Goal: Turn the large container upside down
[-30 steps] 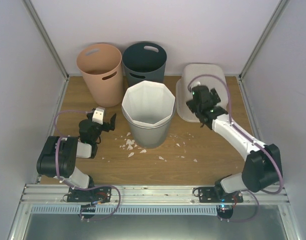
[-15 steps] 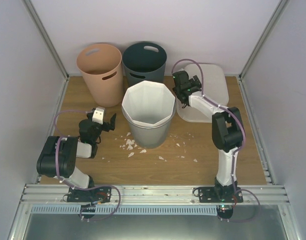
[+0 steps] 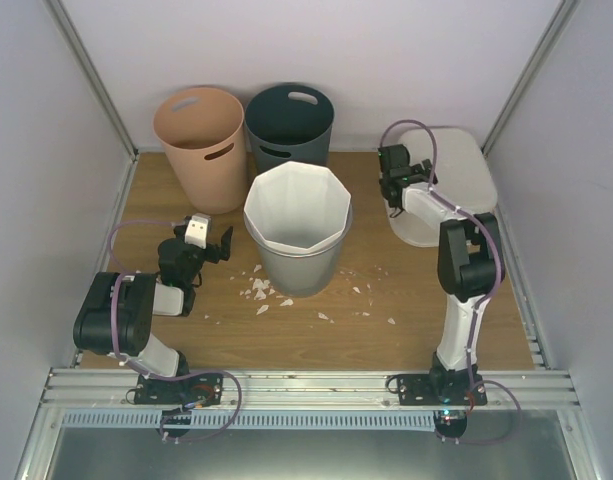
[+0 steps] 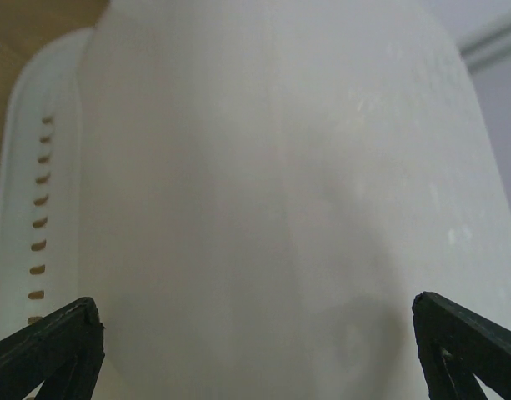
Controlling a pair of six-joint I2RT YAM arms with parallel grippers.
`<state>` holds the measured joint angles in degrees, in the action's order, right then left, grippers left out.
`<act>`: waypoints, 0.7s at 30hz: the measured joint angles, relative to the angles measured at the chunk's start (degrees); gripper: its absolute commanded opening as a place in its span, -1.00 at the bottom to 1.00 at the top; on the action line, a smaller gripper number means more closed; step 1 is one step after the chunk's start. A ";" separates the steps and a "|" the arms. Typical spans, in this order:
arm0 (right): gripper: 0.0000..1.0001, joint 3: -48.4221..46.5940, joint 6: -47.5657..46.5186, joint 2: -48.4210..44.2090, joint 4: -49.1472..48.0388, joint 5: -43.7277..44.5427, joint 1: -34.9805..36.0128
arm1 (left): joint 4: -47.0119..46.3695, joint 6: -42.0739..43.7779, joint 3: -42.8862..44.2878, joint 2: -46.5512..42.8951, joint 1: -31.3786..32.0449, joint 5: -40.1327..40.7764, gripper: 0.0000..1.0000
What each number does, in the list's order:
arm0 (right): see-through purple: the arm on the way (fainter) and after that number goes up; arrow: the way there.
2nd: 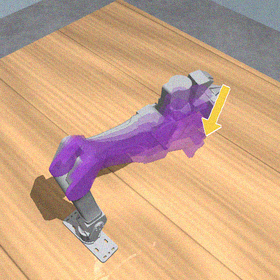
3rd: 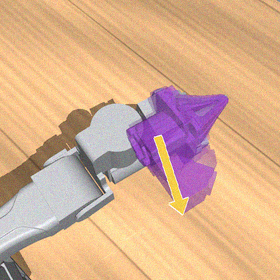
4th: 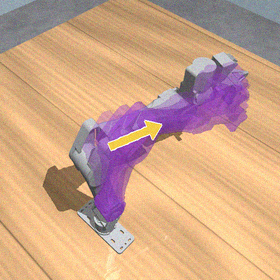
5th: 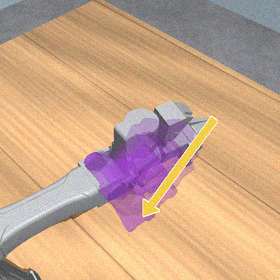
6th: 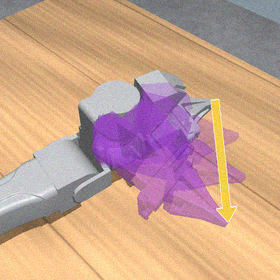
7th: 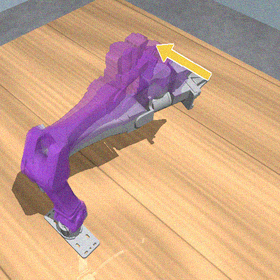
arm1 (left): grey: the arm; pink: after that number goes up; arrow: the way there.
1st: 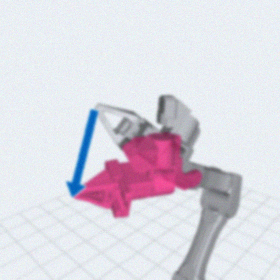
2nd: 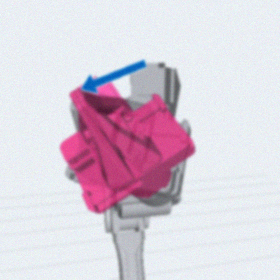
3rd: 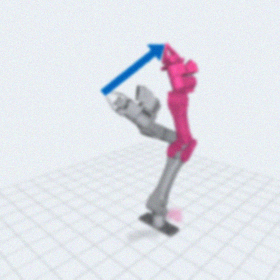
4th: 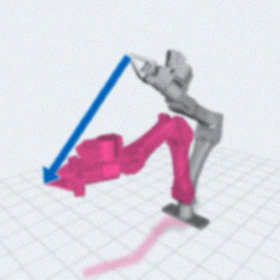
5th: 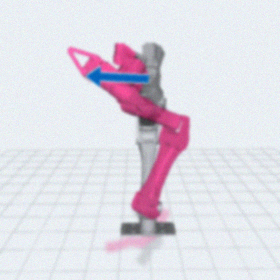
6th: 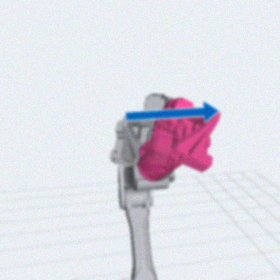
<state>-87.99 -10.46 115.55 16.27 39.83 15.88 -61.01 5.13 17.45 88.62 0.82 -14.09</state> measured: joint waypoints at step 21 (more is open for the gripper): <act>1.00 0.66 -4.28 1.73 -3.67 2.71 -6.21 | 0.00 0.00 0.00 0.00 0.00 0.02 0.98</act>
<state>-87.33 -14.74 117.27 12.60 42.54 9.67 -61.01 5.13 17.45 88.62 0.82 -14.06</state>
